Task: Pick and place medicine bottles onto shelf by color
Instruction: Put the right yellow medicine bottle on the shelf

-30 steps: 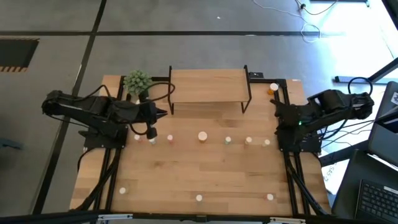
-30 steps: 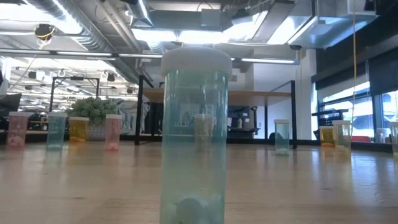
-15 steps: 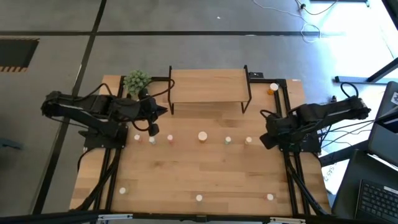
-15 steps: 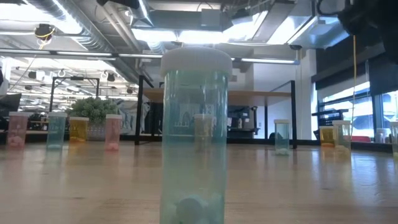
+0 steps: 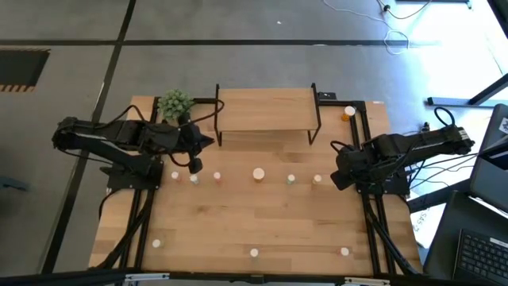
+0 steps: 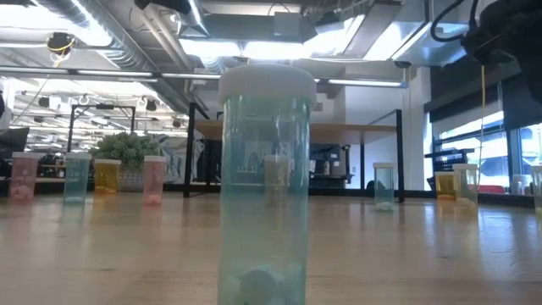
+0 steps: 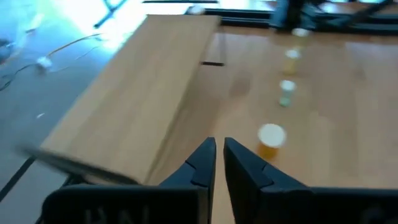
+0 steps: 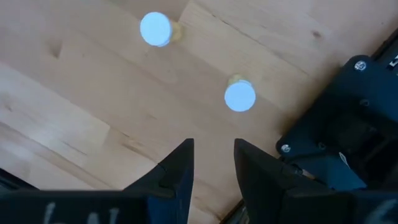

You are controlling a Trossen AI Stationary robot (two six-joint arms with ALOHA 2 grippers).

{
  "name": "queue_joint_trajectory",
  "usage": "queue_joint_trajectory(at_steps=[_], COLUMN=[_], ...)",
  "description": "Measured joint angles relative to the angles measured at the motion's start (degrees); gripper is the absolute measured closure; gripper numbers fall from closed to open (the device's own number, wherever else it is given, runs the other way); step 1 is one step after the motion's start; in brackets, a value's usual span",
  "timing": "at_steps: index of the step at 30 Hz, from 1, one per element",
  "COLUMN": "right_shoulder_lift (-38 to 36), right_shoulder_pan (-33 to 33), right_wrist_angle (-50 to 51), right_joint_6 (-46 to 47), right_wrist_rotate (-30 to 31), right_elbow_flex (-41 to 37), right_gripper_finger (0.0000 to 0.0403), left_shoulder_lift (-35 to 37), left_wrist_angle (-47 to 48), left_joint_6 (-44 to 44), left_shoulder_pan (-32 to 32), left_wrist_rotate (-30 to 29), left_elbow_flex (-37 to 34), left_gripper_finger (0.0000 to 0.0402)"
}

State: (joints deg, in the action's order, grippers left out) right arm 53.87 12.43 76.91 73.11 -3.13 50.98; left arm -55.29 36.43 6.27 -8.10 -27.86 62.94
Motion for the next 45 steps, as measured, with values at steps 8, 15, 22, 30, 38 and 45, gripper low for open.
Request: queue_joint_trajectory(at_steps=[8,15,22,30,38,45], right_shoulder_lift=[0.17,0.79,0.83,1.08,2.51,6.06], right_shoulder_pan=[0.00,0.00,0.00,-0.02,-0.04,-0.04], right_wrist_angle=[-0.03,-1.65,-3.90,-3.15,-2.14,-1.40], right_joint_6=[-1.43,-2.75,-1.71,-2.88,-5.03,-3.97], right_wrist_rotate=[0.01,-0.01,0.38,1.08,1.08,0.98], right_elbow_flex=[0.00,0.00,0.00,0.00,0.03,-3.31], right_gripper_finger=[0.0286,0.0286,0.0309,0.0292,0.0224,0.0175], left_shoulder_lift=[-0.69,-0.61,-0.60,-0.59,-0.59,-0.59], left_wrist_angle=[0.03,-0.02,-0.01,-0.01,-0.03,-0.01], left_joint_6=[-0.78,-0.72,-0.79,-0.86,-0.86,-0.86], left_shoulder_pan=[0.97,1.95,2.10,2.10,2.10,2.10], left_wrist_rotate=[5.06,5.08,5.08,8.40,8.51,8.49], left_elbow_flex=[-0.01,-0.04,-0.04,-0.04,-0.04,-0.04], left_gripper_finger=[0.0374,0.0374,0.0374,0.0374,0.0374,0.0374])
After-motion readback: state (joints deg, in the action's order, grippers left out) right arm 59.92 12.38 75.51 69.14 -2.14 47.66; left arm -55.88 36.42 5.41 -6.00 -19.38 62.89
